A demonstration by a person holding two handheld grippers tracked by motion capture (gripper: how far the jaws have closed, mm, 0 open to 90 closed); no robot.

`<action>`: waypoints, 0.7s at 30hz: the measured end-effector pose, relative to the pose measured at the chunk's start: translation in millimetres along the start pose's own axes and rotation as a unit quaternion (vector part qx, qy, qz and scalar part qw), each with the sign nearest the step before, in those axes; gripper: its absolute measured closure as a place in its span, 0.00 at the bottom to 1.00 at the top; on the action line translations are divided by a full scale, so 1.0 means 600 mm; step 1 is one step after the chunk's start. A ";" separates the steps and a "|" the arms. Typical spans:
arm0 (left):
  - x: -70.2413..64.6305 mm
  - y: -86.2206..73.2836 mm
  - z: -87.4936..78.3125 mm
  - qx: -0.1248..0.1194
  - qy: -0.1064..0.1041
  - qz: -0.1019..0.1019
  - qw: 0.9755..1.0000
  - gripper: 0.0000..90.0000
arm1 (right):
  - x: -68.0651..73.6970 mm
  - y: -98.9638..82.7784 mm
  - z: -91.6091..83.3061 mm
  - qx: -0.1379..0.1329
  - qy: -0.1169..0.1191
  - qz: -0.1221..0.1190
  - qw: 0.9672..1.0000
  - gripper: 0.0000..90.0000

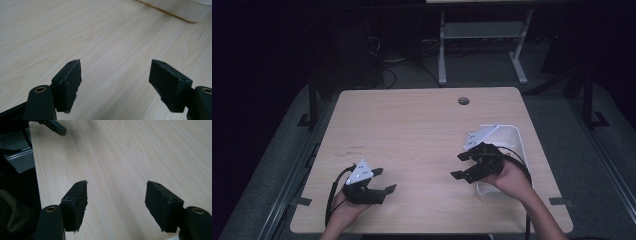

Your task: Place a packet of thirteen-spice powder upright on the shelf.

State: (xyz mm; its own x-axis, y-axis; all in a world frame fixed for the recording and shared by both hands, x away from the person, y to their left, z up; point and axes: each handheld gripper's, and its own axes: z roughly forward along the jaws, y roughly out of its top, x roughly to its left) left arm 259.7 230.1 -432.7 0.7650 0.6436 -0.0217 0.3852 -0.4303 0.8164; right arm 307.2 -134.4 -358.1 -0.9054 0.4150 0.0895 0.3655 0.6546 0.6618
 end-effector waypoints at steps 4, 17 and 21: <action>0.001 0.000 -0.001 0.001 0.000 -0.001 1.000 0.29 | 0.008 0.004 0.011 0.000 0.007 -0.002 1.000 0.37; 0.004 -0.002 -0.004 -0.001 0.002 -0.004 1.000 0.29 | 0.027 0.010 0.038 0.001 0.025 -0.003 1.000 0.36; 0.006 -0.003 -0.007 0.000 0.004 -0.005 1.000 0.29 | 0.034 0.011 0.054 0.001 0.034 -0.001 0.999 0.35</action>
State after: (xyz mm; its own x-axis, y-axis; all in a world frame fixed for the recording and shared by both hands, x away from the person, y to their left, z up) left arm 259.7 235.7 -431.6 0.7570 0.6529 -0.0260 0.3929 -0.4230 0.8165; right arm 298.2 -101.4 -376.1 -0.9189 0.3697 0.1377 0.3633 0.6569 0.6607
